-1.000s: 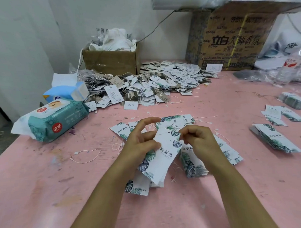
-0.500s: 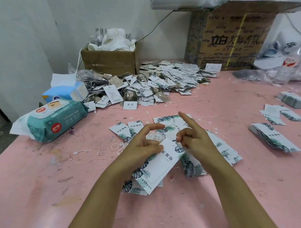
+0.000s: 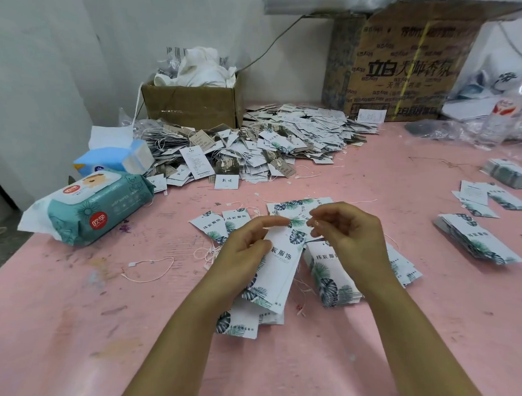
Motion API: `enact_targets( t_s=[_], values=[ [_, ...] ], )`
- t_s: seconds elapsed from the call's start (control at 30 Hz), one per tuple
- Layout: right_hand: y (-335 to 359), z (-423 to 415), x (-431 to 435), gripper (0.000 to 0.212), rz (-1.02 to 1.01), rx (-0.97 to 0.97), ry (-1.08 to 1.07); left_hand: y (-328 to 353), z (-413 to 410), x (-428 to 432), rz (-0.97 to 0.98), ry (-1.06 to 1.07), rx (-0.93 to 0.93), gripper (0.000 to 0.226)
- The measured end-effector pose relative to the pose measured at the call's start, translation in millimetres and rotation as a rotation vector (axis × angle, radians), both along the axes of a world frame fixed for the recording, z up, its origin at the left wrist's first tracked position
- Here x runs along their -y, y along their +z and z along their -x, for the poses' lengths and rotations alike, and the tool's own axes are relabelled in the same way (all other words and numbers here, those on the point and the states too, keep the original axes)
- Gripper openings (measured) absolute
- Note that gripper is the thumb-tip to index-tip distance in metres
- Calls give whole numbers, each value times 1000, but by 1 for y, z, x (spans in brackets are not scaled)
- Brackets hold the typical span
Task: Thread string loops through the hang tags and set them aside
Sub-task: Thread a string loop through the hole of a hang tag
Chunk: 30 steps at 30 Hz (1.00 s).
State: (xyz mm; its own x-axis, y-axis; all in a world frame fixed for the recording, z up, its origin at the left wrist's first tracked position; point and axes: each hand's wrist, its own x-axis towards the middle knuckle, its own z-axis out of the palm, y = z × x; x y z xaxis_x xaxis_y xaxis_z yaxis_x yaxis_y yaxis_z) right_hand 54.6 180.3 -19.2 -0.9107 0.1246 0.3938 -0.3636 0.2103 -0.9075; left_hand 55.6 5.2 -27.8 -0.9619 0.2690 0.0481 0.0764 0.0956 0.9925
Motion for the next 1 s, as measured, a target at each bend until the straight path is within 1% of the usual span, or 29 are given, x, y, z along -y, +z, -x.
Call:
enact_targets(
  t_s=[0.07, 0.17, 0.23, 0.33, 0.43, 0.53, 0.6, 0.67, 0.77, 0.8, 0.9, 1.0],
  values=[
    [1, -1, 3, 35, 28, -40, 29, 1, -1, -1, 17, 17, -7, 43],
    [0, -1, 8, 34, 3, -47, 72, 1, -2, -4, 35, 23, -46, 25],
    [-2, -1, 11, 35, -50, -29, 89, 1, -2, -4, 18, 9, -66, 16],
    [-4, -2, 13, 36, -146, -41, 96, 0, -3, -4, 4, 8, -85, 10],
    [-4, -4, 13, 31, -254, -94, 101, -1, -2, -3, -1, 10, -91, 10],
    [-4, -4, 13, 13, -401, -167, 111, 0, -2, -3, 14, 10, -86, 10],
    [-5, -3, 11, 6, -448, -176, 100, 1, -3, -3, 8, 16, -78, 9],
    [-5, -2, 8, 5, -465, -188, 40, 1, -3, -3, -6, 21, -69, 8],
    [-4, -2, 6, 1, -427, -239, -60, 2, -2, -3, -25, 42, -66, 20],
    [-3, -2, 5, 3, -412, -255, -83, 2, -2, -3, -29, 51, -70, 23],
    [-3, -2, 4, 10, -414, -262, -115, 0, -1, -3, -35, 73, -87, 30],
    [-4, -2, 6, 7, -474, -257, -132, -1, -1, -3, -35, 96, -106, 36]
  ],
)
